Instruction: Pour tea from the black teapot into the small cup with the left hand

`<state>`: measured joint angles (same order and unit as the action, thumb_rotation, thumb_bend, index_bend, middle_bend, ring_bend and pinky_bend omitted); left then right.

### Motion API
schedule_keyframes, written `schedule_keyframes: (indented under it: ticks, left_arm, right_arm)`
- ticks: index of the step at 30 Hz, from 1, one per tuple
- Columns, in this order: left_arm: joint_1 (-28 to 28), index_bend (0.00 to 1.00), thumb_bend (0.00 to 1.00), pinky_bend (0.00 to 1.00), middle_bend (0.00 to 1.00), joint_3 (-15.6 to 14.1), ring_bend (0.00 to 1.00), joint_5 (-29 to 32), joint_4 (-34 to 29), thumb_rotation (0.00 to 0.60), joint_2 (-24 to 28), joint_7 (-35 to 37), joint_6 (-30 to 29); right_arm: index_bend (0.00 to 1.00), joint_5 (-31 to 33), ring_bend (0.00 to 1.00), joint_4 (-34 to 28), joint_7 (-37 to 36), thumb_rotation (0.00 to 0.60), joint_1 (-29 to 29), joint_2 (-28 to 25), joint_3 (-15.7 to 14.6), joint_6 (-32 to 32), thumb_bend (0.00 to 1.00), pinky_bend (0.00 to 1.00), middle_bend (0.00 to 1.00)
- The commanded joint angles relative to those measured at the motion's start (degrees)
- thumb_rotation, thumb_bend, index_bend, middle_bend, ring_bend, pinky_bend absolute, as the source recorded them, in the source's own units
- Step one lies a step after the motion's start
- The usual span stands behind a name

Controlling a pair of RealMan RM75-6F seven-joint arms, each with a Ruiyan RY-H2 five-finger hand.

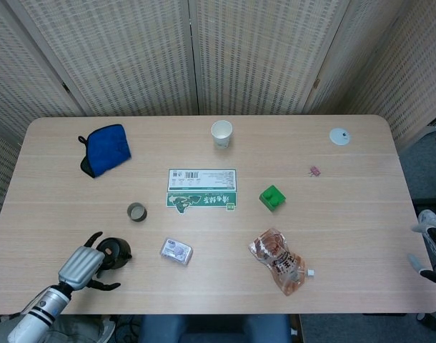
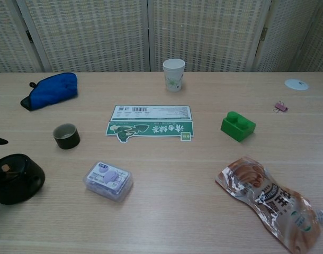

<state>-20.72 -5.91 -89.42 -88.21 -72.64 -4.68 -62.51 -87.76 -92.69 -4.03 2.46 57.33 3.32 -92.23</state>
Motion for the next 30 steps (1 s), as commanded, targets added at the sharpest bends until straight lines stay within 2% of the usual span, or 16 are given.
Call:
schedule_keyframes:
  ticks: [1,4,10,13,18,23,26,30]
  left_arm:
    - [-0.2,0.9,0.14,0.0,1.0,0.4,0.85,0.1,-0.3,0.304,0.1,0.5,-0.2]
    - [-0.3,0.92,0.13,0.0,1.0,0.9,0.87,0.1,-0.2,0.25,0.0,1.0,-0.7]
    - [-0.1,0.96,0.12,0.01,1.0,2.8,0.89,0.8,0.2,0.209,-1.2,1.9,-3.1]
    - [-0.1,0.98,0.12,0.08,1.0,3.6,0.91,0.9,1.1,0.158,-2.2,2.4,-4.1]
    - [-0.1,1.0,0.12,0.15,1.0,5.0,0.94,2.3,1.2,0.124,-2.6,3.0,-4.9]
    - [-0.4,1.0,0.12,0.19,1.0,7.1,0.95,4.8,-0.5,0.122,-1.8,2.7,-5.2]
    - [-0.7,1.0,0.12,0.25,1.0,8.7,0.97,6.3,-1.4,0.122,-1.5,1.3,-6.0]
    - [-0.8,1.0,0.13,0.34,1.0,10.6,0.98,8.1,-2.5,0.162,-1.9,0.3,-7.1]
  right_arm:
    - [0.38,0.1,0.28,0.1,-0.1,0.6,0.0,0.1,0.0,0.1,0.17,0.25,0.35]
    - [0.38,0.2,0.27,0.2,-0.2,0.6,-0.1,0.1,0.1,0.2,0.17,0.25,0.35]
    - [0.38,0.5,0.27,0.5,-0.4,0.6,-0.2,0.2,0.3,0.4,0.17,0.25,0.35]
    - [0.38,0.7,0.26,0.8,-0.8,0.6,-0.3,0.4,0.4,0.6,0.17,0.23,0.35]
    - [0.38,0.7,0.26,1.0,-1.1,0.6,-0.3,0.5,0.5,0.5,0.17,0.22,0.35]
    - [0.38,0.7,0.26,1.3,-1.4,0.6,-0.3,0.6,0.5,0.4,0.17,0.22,0.35]
    - [0.38,0.5,0.26,1.4,-1.6,0.6,-0.3,0.6,0.6,0.1,0.17,0.22,0.35]
    - [0.38,0.4,0.26,1.4,-1.7,0.6,-0.3,0.4,0.8,0.0,0.17,0.2,0.35]
